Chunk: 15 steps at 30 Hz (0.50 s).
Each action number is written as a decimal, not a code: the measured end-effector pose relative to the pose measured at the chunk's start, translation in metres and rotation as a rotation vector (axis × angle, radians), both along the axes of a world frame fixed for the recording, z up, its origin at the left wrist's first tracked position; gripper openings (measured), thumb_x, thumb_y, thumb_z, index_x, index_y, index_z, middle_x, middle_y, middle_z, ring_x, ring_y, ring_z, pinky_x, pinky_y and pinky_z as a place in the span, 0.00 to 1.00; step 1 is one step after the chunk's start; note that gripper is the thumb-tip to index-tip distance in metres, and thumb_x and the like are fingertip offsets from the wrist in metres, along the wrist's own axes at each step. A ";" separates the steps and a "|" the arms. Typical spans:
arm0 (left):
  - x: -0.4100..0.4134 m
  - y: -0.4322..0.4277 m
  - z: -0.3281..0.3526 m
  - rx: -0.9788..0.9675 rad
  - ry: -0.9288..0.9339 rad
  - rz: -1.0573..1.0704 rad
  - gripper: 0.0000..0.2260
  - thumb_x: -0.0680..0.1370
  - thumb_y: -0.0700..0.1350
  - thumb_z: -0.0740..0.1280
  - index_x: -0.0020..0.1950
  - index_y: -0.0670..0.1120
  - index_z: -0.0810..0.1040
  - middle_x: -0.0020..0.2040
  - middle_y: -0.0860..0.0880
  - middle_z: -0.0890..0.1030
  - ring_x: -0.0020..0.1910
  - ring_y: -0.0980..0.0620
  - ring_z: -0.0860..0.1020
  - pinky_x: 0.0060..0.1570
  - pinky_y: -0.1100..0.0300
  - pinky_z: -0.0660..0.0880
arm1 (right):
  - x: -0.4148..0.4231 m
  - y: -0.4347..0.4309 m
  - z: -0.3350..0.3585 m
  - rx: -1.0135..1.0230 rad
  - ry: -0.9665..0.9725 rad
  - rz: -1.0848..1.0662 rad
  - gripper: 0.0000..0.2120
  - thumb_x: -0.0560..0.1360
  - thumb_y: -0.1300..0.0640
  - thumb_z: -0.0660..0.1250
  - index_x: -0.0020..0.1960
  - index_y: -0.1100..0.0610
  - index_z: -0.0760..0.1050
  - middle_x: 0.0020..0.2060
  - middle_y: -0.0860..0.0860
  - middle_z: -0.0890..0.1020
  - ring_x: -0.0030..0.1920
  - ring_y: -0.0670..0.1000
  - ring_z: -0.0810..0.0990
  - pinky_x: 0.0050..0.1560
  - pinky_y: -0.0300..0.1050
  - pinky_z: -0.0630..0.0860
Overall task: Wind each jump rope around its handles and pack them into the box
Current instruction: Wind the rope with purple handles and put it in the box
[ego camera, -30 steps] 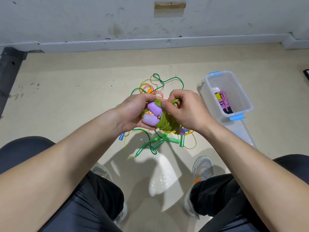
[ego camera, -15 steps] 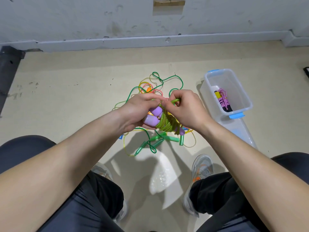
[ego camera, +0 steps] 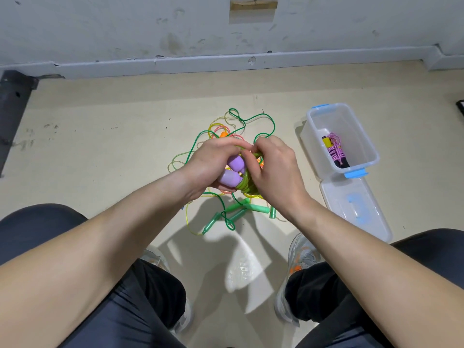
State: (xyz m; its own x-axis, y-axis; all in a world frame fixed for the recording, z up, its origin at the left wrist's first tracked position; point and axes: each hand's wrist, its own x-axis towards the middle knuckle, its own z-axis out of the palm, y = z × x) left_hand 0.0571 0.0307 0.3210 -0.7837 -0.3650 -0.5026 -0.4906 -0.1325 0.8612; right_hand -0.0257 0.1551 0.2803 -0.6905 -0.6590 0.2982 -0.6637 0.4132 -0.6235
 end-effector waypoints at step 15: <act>-0.002 0.010 -0.015 -0.017 -0.006 0.074 0.10 0.85 0.46 0.59 0.48 0.43 0.73 0.35 0.46 0.74 0.25 0.53 0.75 0.34 0.62 0.75 | 0.018 0.000 -0.001 0.142 -0.146 0.066 0.07 0.84 0.53 0.56 0.55 0.57 0.63 0.47 0.50 0.71 0.45 0.55 0.69 0.40 0.45 0.55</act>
